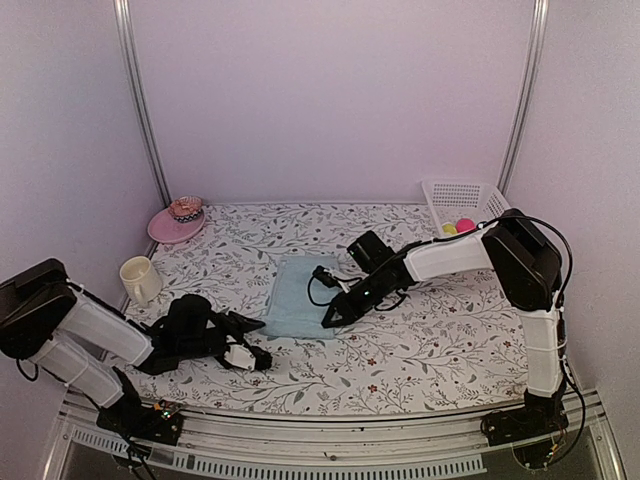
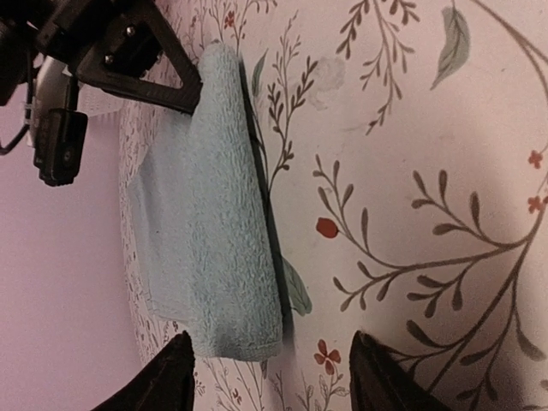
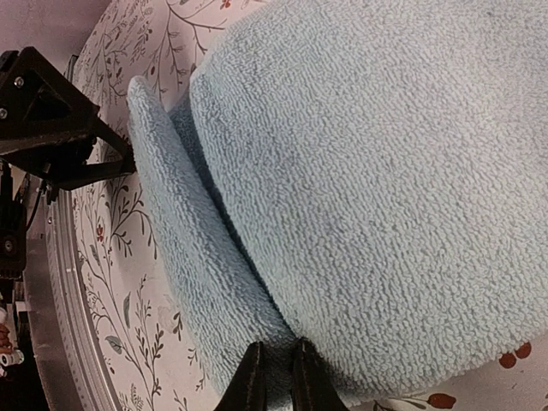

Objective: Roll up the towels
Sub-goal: Roll the towel at the center of the board.

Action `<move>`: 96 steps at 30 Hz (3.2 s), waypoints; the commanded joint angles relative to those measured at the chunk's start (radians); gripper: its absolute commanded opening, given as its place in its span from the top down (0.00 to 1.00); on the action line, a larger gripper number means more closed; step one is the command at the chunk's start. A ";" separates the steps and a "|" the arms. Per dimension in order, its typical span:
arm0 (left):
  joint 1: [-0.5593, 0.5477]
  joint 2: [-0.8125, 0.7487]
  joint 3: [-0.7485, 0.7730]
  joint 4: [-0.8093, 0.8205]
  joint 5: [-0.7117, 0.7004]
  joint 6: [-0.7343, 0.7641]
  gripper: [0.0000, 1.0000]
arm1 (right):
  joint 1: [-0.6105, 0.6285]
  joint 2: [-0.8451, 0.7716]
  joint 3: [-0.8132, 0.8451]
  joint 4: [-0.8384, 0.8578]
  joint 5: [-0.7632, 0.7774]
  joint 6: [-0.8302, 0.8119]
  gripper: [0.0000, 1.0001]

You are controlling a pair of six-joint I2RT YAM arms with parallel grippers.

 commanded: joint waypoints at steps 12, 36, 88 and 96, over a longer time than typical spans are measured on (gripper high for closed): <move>-0.021 0.285 0.006 0.307 -0.163 0.118 0.52 | -0.005 0.030 0.004 -0.029 0.000 -0.008 0.86; -0.010 0.112 0.100 -0.098 0.001 -0.090 1.00 | 0.002 -0.111 -0.044 -0.033 0.105 -0.125 0.63; 0.177 0.229 0.483 -0.828 0.332 -0.262 1.00 | 0.423 -0.163 -0.382 0.472 1.030 -0.777 0.39; 0.180 0.239 0.492 -0.836 0.335 -0.265 1.00 | 0.457 -0.192 -0.450 0.561 1.050 -0.830 0.40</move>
